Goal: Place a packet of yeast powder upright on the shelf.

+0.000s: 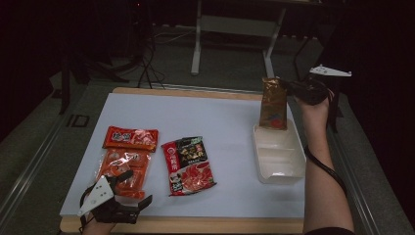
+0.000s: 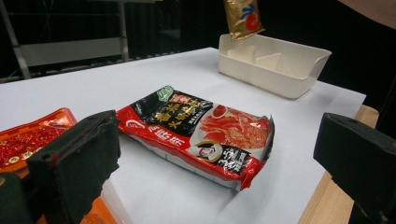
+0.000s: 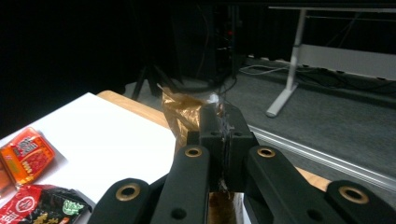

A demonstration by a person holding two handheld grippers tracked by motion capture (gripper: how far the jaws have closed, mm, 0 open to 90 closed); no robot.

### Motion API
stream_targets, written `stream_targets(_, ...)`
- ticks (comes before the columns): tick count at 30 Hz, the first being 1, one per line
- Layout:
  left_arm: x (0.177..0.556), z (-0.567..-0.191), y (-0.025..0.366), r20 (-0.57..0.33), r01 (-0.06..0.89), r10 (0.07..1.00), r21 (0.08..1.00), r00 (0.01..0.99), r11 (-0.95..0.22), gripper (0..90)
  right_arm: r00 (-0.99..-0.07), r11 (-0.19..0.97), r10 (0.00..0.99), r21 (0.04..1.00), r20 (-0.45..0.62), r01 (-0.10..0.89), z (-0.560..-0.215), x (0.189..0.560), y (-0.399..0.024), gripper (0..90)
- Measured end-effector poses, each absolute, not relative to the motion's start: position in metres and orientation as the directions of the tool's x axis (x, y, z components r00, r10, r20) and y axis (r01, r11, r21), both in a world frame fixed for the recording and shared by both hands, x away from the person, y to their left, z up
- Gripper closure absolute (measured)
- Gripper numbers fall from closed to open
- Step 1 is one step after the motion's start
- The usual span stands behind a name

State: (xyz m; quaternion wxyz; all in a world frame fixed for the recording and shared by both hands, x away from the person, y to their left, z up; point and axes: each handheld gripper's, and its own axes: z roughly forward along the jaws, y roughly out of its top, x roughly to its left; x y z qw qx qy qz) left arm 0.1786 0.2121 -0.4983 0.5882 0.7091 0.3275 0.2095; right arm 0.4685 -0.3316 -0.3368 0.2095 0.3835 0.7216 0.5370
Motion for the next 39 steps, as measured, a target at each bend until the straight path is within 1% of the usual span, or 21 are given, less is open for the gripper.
stream_targets(3,0.179,-0.498,0.212,-0.088,0.219,0.711,0.971,0.698,-0.094,1.1,-0.615,0.136,0.783,0.942,0.088,0.308,-0.34,0.47,-0.334,89.3)
stream_targets(5,0.179,-0.499,0.212,-0.089,0.22,0.711,0.971,0.697,-0.094,1.1,-0.612,0.169,0.79,0.944,0.041,0.282,-0.345,0.473,-0.334,89.3)
stream_targets(7,0.179,-0.499,0.212,-0.089,0.22,0.712,0.971,0.697,-0.095,1.1,-0.615,0.179,0.788,0.948,0.022,0.263,-0.349,0.475,-0.334,89.3)
stream_targets(11,0.179,-0.499,0.212,-0.091,0.222,0.714,0.971,0.695,-0.092,1.1,-0.599,0.204,0.8,0.945,-0.01,0.257,-0.358,0.478,-0.333,89.3)
stream_targets(20,0.179,-0.499,0.212,-0.09,0.223,0.712,0.97,0.696,-0.095,1.1,-0.624,0.185,0.781,0.94,0.037,0.287,-0.374,0.483,-0.329,89.2)
stream_targets(23,0.179,-0.499,0.212,-0.09,0.224,0.712,0.97,0.696,-0.096,1.1,-0.646,0.151,0.756,0.931,0.108,0.332,-0.38,0.484,-0.328,88.9)
stream_targets(25,0.179,-0.499,0.212,-0.09,0.223,0.712,0.97,0.697,-0.095,1.1,-0.648,0.148,0.753,0.928,0.119,0.342,-0.382,0.484,-0.328,89.0)
stream_targets(27,0.179,-0.499,0.211,-0.088,0.222,0.711,0.97,0.698,-0.097,1.1,-0.651,0.12,0.743,0.926,0.156,0.358,-0.384,0.482,-0.331,88.9)
stream_targets(30,0.179,-0.499,0.211,-0.087,0.221,0.711,0.97,0.698,-0.098,1.1,-0.641,0.096,0.743,0.918,0.19,0.384,-0.388,0.481,-0.336,88.7)
stream_targets(34,0.179,-0.499,0.211,-0.085,0.22,0.711,0.971,0.698,-0.099,1.1,-0.633,0.131,0.753,0.901,0.18,0.413,-0.396,0.478,-0.34,88.7)
stream_targets(39,0.178,-0.498,0.21,-0.084,0.218,0.711,0.971,0.699,-0.099,1.1,-0.609,0.109,0.764,0.887,0.215,0.449,-0.408,0.473,-0.345,88.4)
